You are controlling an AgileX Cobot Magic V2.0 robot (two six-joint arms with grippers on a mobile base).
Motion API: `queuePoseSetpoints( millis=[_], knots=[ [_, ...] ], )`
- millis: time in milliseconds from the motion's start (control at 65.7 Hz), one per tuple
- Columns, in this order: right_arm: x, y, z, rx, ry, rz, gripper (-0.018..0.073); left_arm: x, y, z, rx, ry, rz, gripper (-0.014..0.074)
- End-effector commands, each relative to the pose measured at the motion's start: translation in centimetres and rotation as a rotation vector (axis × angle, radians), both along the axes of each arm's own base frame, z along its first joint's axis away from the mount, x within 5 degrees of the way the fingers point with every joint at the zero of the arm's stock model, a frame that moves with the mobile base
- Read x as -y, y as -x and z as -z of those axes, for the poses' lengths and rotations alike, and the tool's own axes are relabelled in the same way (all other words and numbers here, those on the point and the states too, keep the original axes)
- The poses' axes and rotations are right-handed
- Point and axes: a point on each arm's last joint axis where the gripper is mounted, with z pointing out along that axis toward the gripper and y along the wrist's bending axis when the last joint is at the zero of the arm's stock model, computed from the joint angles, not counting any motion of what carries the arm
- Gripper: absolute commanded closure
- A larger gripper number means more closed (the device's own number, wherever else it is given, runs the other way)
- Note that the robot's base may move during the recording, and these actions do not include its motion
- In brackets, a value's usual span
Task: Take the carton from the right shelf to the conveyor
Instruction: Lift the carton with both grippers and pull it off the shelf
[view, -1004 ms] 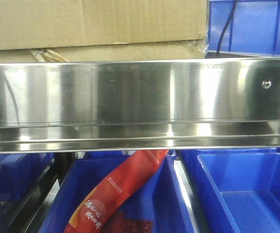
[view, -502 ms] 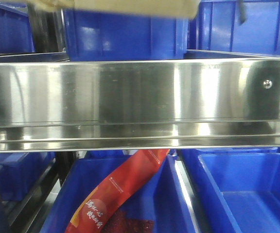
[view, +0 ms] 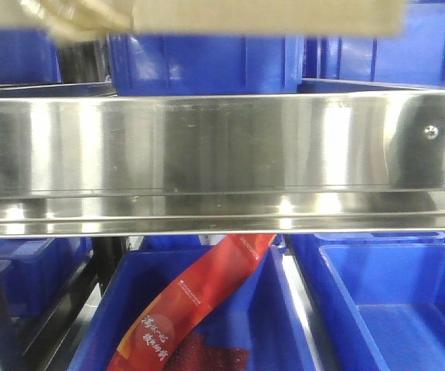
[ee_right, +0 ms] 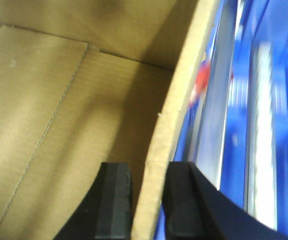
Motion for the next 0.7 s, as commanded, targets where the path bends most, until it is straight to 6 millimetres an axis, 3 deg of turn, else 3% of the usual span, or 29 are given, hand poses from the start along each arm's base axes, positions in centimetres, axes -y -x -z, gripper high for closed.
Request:
queuePoseSetpoints(
  millis=[0,228,685],
  knots=[
    [-0.4,1.4,-0.5,0.052,-0.034,-0.066,0.0628,1.1,1.3,-0.1,0.011,0.05,0.075,0.0602],
    [-0.8,1.6,-0.1,0.039,-0.026,-0.082,0.0628,2.1,1.4,2.0,-0.06,0.025,0.111,0.0602],
    [-0.8,1.6,-0.1,0.039,-0.026,-0.082,0.0628,2.2,1.5,2.1,-0.068,0.037,0.118,0.0602]
  ],
)
